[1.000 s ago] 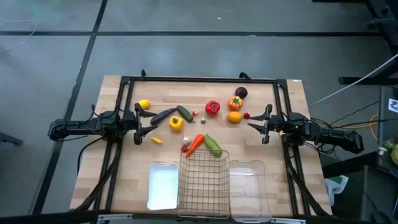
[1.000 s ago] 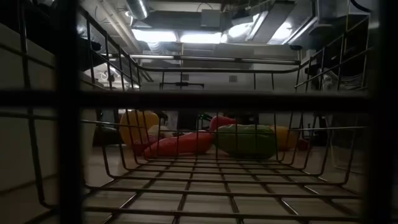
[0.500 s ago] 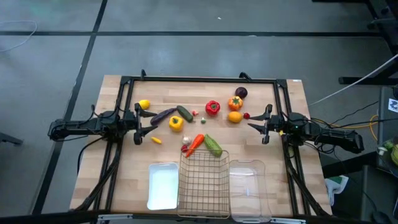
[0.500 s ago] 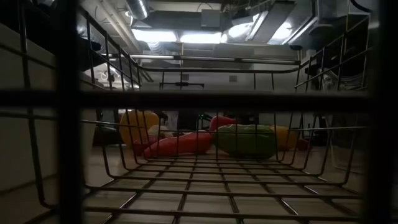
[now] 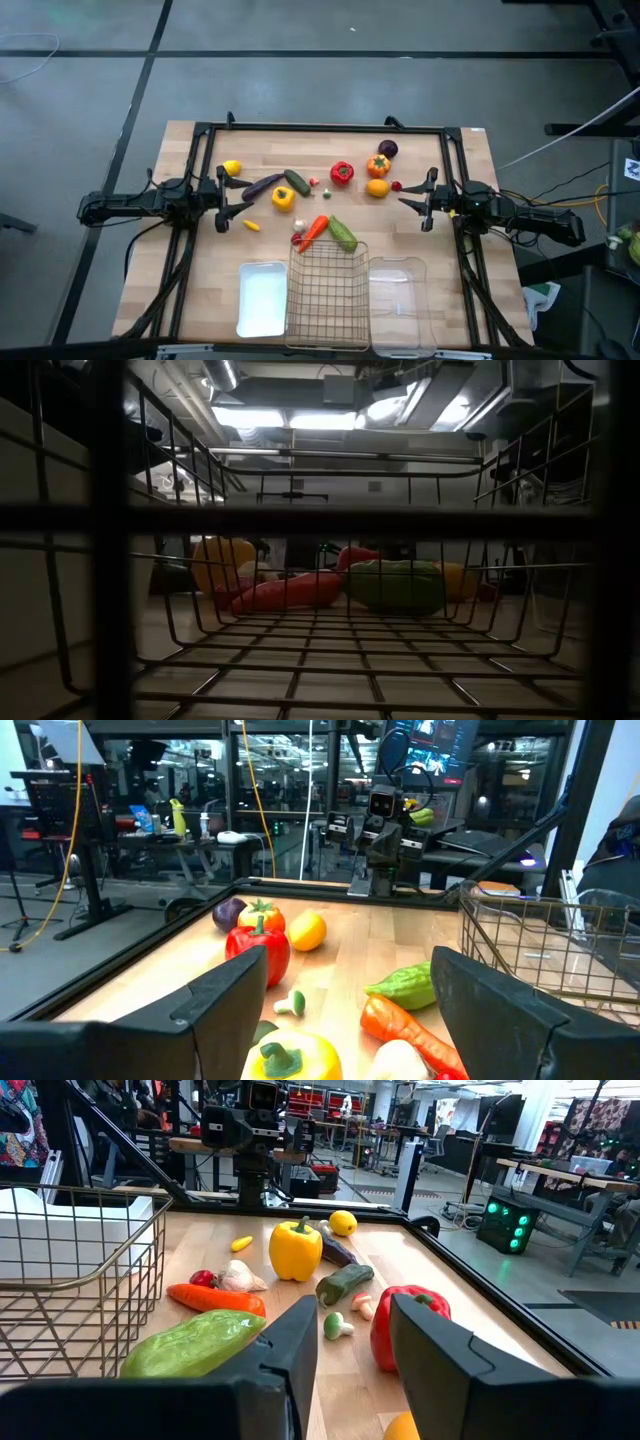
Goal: Sort produce into baskets
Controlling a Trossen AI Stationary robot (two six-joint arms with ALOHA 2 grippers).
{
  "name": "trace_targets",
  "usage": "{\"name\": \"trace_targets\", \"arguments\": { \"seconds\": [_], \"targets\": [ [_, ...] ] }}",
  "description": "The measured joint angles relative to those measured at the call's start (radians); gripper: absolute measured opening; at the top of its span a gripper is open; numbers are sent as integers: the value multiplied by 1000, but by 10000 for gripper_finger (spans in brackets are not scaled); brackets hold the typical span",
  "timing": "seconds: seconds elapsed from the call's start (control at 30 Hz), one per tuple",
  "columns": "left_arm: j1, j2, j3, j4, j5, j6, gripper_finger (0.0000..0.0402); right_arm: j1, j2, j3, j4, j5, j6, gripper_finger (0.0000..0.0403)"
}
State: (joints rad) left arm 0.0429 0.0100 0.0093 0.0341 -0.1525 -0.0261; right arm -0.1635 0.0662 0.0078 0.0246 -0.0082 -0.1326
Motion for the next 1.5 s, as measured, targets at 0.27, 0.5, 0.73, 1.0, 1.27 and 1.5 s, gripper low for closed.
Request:
{"name": "trace_targets", "arguments": {
  "seconds": [0.27,0.5,0.73,1.0,1.27,1.5],
  "targets": [
    [0,0,0,0,0,0,279,0,0,0,0,0,0,127],
    [0,0,0,0,0,0,279,0,0,0,0,0,0,127],
    [0,0,0,0,0,0,279,0,0,0,0,0,0,127],
    [0,0,0,0,0,0,279,0,0,0,0,0,0,127],
    [0,0,0,0,0,-6,279,0,0,0,0,0,0,127],
    [0,0,0,0,0,-36,279,0,0,0,0,0,0,127]
  ]
}}
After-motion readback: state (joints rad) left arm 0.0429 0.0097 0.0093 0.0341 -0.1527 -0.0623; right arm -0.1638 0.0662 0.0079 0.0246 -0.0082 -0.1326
